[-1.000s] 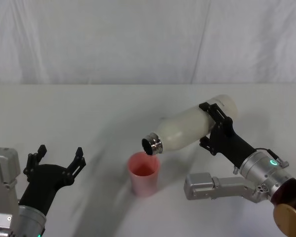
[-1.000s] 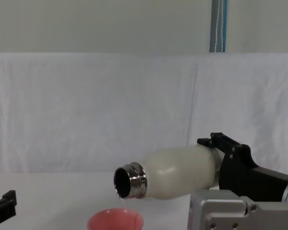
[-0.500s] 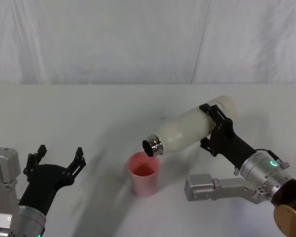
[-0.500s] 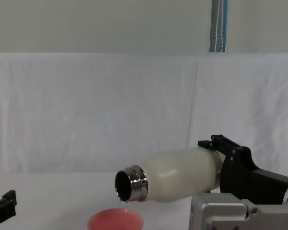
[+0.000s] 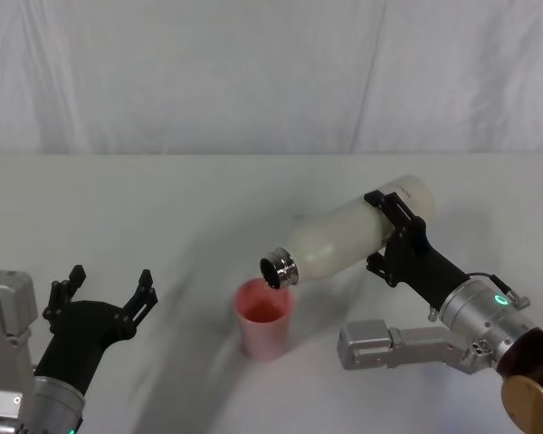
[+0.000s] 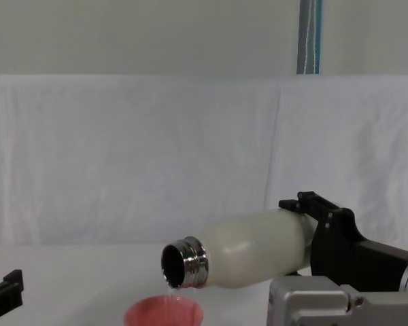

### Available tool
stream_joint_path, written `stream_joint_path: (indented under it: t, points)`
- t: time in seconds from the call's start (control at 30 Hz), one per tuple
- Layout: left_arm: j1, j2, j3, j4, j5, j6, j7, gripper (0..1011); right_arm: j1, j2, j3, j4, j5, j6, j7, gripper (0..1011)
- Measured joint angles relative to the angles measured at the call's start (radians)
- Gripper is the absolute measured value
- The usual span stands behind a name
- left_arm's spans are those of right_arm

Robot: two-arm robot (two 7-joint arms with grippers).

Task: Grasp the thermos with one hand and pour water into the cup lid.

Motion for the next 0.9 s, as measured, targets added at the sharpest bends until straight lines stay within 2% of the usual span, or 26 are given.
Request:
stream_joint_path:
  t: [0.9]
  points:
    - [0.000,0.000,0.000,0.000,0.000,0.000,0.000,1001,0.008,0.002,-0.007,0.000,-0.009,0.000,-0.004,952]
